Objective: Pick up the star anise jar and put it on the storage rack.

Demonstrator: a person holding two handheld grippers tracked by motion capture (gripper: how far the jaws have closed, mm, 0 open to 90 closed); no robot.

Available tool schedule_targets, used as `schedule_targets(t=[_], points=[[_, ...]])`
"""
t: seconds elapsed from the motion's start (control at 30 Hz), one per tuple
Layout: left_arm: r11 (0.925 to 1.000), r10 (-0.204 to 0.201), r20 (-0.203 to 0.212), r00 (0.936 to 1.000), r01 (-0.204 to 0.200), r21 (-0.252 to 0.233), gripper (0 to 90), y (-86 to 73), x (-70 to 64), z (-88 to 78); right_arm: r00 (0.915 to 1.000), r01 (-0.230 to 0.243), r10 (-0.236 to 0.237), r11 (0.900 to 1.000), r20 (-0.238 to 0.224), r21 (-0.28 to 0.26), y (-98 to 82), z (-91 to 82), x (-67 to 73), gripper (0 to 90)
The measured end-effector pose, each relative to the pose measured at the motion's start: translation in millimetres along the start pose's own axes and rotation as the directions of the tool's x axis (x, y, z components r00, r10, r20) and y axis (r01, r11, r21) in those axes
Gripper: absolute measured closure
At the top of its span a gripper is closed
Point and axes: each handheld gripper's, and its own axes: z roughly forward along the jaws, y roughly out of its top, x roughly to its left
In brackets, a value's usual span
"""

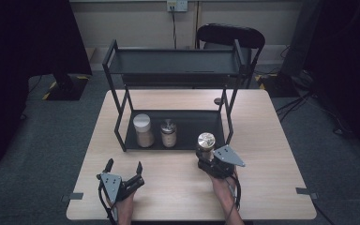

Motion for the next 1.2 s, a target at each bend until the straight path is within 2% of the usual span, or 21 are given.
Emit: schedule_targets(t=[0.87,1.2], points=[[1.0000,0.000,-0.002,1.0000,0.000,-0.002,0.1,-0.3,-0.2,-0.2,0.9999,0.005,-0.005,1.000,-0.014,-0.013,17.1,3.5,-3.8,31.0],[1.0000,0.000,-0.001,1.0000,0.000,-0.002,0.1,-0.4,-0.1,-0.3,0.9998,-0.001,0.001,1.000,-0.019,-0.005,20.9,10.0,-3.5,31.0]])
